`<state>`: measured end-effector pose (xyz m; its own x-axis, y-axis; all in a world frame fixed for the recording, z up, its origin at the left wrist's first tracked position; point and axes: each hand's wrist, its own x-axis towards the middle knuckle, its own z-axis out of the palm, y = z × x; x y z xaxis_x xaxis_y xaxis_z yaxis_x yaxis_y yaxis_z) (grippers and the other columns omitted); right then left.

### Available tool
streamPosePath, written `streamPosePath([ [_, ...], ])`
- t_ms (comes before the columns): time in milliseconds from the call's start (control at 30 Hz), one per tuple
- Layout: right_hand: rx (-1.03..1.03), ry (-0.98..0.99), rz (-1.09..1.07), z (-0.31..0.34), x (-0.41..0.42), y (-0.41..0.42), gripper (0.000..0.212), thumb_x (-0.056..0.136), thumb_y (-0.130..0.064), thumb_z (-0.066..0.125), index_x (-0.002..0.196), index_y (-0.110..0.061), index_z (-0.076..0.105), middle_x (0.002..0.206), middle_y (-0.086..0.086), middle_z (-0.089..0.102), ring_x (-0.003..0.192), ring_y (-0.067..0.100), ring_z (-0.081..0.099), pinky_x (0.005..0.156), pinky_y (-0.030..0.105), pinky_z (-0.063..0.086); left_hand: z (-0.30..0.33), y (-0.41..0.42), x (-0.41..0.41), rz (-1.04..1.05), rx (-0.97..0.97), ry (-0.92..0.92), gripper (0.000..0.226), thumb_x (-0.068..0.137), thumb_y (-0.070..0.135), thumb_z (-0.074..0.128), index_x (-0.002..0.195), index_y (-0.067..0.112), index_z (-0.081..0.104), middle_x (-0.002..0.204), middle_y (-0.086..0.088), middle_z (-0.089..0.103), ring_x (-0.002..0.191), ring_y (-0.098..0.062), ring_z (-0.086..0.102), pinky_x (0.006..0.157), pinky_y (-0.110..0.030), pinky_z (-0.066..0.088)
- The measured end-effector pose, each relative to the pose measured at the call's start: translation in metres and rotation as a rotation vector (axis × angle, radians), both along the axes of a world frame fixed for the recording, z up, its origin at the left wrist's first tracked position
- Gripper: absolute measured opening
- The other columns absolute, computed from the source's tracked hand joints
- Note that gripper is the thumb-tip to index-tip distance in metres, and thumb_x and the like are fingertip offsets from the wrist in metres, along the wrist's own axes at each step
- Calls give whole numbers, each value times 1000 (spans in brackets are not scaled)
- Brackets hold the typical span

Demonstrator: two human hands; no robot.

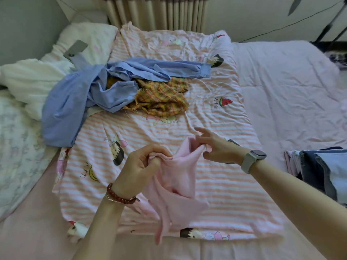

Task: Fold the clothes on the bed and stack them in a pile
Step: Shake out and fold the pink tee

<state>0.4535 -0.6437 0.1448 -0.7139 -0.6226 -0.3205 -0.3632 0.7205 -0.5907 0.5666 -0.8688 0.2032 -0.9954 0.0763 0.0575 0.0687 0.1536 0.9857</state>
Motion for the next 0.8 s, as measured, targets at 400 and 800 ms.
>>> streamPosePath([
  [400,-595,503,-381,142,43,25,21,81,2,65,89,-17,60,86,-10,59,80,5,56,76,13,48,78,-53,6,361,-295,271,27,93,7,50,102,30,61,86,24,63,76,8,58,65,-1,40],
  [800,-866,400,-515,209,90,55,25,85,3,60,74,-20,65,69,-4,59,69,11,49,62,28,36,124,-23,16,385,-129,447,17,92,13,48,95,27,57,89,17,62,84,13,57,72,-3,42],
])
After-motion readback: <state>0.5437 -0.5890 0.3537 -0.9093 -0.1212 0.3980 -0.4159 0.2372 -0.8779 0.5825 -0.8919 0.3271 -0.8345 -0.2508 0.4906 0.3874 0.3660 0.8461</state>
